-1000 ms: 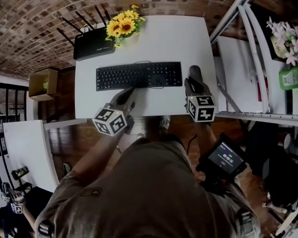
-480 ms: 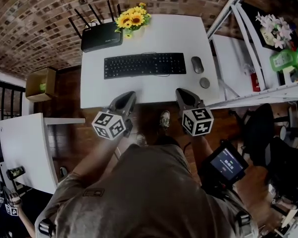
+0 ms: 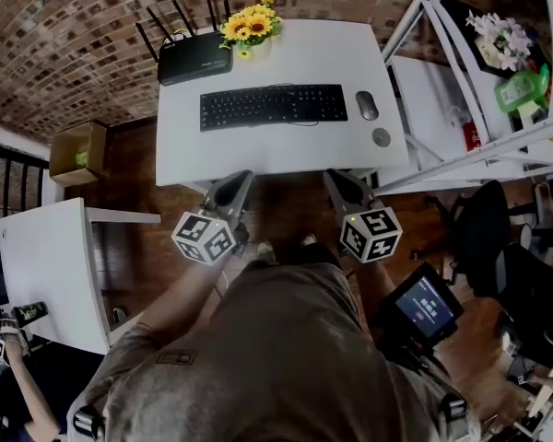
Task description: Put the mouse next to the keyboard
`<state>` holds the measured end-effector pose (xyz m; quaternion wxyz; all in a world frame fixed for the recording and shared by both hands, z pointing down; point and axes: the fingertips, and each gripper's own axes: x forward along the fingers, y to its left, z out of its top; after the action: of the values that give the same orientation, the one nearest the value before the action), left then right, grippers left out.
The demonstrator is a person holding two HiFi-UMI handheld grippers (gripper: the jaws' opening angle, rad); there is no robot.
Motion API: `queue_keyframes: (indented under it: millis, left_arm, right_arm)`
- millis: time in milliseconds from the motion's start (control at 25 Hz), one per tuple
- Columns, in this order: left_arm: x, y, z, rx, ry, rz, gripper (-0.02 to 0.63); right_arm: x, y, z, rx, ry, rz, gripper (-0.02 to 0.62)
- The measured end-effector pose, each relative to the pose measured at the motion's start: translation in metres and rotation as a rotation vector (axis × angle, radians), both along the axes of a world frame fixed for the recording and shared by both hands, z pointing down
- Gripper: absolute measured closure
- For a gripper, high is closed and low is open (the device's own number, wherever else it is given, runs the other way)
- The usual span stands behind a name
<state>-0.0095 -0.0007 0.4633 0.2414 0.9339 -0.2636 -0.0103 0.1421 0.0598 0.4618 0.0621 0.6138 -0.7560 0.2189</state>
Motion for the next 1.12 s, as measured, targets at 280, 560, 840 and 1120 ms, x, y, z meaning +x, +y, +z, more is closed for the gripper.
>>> queue_keyframes:
  millis: [280, 560, 840, 1120]
  left_arm:
    - [0.004, 0.01, -0.015, 0.03, 0.001, -0.028, 0.606]
    - [0.02, 0.014, -0.021, 0.042, -0.009, -0.034, 0.606]
    - [0.04, 0.019, -0.024, 0.042, -0.018, -0.003, 0.606]
    - [0.047, 0.016, -0.026, 0.046, -0.022, -0.001, 0.606]
  right_arm:
    - [0.012, 0.01, -0.013, 0.038, -0.008, -0.027, 0.581]
    - [0.028, 0.014, -0.022, 0.057, 0.003, -0.043, 0.581]
    - [0.036, 0.015, -0.029, 0.068, 0.016, -0.066, 0.582]
    - [0.04, 0.009, -0.027, 0.072, 0.014, -0.078, 0.581]
